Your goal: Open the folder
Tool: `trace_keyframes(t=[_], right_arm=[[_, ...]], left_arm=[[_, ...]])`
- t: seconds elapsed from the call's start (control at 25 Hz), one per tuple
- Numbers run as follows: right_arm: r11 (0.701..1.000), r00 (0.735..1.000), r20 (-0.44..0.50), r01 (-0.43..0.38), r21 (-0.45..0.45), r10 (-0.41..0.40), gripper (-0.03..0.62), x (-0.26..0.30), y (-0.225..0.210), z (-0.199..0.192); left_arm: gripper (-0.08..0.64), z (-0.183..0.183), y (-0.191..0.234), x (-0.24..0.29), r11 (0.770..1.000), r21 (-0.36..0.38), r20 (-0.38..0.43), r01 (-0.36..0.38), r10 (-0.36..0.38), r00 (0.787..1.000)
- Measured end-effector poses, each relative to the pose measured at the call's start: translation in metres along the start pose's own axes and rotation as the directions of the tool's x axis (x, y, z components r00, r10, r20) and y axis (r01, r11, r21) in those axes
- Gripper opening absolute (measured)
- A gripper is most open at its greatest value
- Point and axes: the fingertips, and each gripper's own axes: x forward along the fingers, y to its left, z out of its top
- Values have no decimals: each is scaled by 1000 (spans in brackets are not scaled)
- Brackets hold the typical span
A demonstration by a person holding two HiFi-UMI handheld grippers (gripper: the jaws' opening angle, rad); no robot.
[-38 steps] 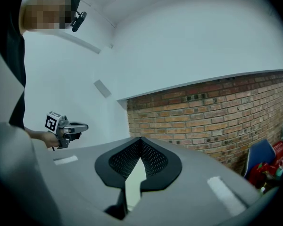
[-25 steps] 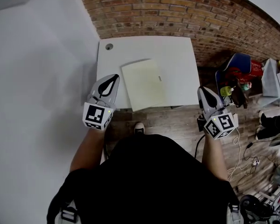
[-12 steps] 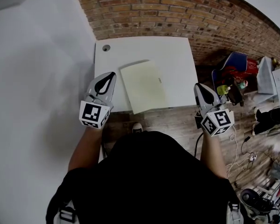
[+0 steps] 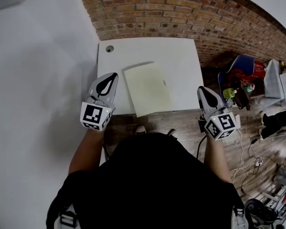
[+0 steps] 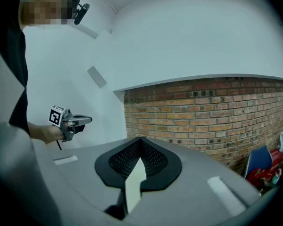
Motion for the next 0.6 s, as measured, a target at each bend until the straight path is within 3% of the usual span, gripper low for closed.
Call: trace_keyframes(t=[0.16, 0.6], right_arm=[[1000, 1000, -1, -25, -1, 25, 2, -2, -9, -6], [994, 993, 38, -110, -7, 110, 2, -10, -68, 7]], left_arm=[[3, 16, -7, -2, 999, 8, 60, -33, 33, 998], [5, 55, -55, 14, 995, 39, 104, -89, 84, 991]])
